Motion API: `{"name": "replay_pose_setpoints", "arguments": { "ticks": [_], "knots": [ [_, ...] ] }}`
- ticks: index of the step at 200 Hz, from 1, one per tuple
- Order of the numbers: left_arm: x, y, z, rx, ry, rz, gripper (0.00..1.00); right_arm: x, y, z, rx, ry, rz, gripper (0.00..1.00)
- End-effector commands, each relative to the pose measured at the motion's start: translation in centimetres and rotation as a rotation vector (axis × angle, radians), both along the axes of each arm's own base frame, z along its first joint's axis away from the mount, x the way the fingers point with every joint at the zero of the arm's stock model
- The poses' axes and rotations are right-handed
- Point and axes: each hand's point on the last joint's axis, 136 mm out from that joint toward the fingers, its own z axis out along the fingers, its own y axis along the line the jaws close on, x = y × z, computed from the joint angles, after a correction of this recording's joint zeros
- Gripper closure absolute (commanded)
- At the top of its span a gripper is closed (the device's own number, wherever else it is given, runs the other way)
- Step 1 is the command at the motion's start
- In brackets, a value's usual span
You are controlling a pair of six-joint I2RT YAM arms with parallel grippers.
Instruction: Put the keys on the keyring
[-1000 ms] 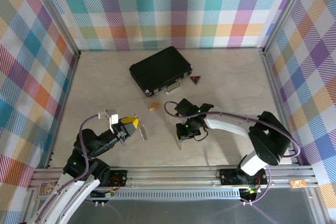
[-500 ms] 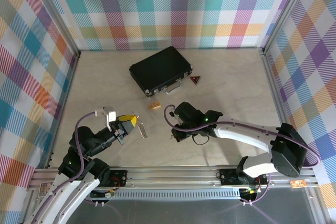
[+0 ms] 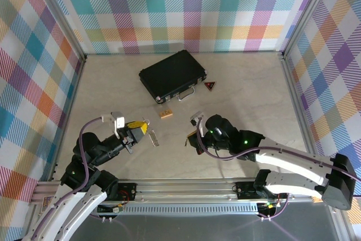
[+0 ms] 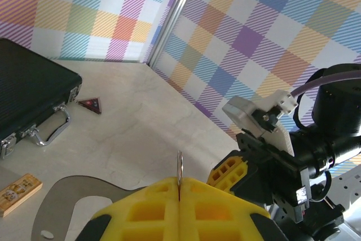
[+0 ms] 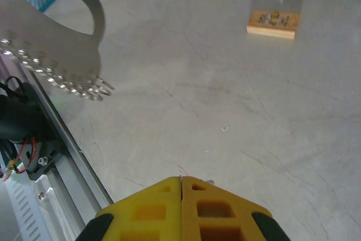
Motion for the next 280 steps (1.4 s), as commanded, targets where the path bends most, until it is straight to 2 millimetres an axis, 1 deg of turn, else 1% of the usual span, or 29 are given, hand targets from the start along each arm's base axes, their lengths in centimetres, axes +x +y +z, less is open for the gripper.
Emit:
{"name": "replay_pose_setpoints", "arguments": {
  "ticks": [1, 18, 51, 69, 95, 118, 149, 159, 200, 243, 280],
  "knots": [
    [-1.3, -0.5, 3.1, -0.041, -0.088, -0.065, 1.0, 0.1, 0.6, 2.3, 0.088, -0.106, 0.034, 1.0],
    [-1.7, -0.8, 3.7, -0.062, -0.103, -0.097, 1.0, -0.4, 0.5, 3.5, 0.136, -0.15, 0.066, 1.0],
    [-2.7, -1.5, 5.1, -0.123, -0.147, -0.171, 1.0, -1.3, 0.3, 6.4, 0.253, -0.253, 0.117, 1.0],
    [-3.3, -1.9, 5.9, -0.154, -0.173, -0.217, 1.0, -2.0, 0.5, 7.8, 0.314, -0.296, 0.163, 1.0],
    [-3.9, -2.4, 6.6, -0.19, -0.21, -0.277, 1.0, -3.4, 1.3, 9.4, 0.386, -0.332, 0.257, 1.0],
    [-4.5, -2.8, 7.5, -0.226, -0.241, -0.329, 1.0, -4.6, 1.8, 11.2, 0.453, -0.366, 0.332, 1.0],
    [-5.1, -3.2, 8.9, -0.254, -0.289, -0.385, 1.0, -5.7, 1.6, 13.6, 0.533, -0.417, 0.383, 1.0],
    [-5.1, -3.3, 9.0, -0.255, -0.293, -0.393, 1.0, -5.9, 1.5, 14.2, 0.556, -0.428, 0.388, 1.0],
    [-4.9, -3.8, 9.4, -0.249, -0.304, -0.418, 1.0, -5.8, 1.4, 14.9, 0.573, -0.447, 0.385, 1.0],
    [-5.1, -4.2, 9.6, -0.243, -0.314, -0.443, 1.0, -5.8, 1.2, 16.4, 0.607, -0.461, 0.369, 1.0],
    [-5.1, -4.6, 9.3, -0.222, -0.309, -0.452, 1.0, -5.1, 1.1, 16.6, 0.598, -0.462, 0.329, 1.0]
  ]
}}
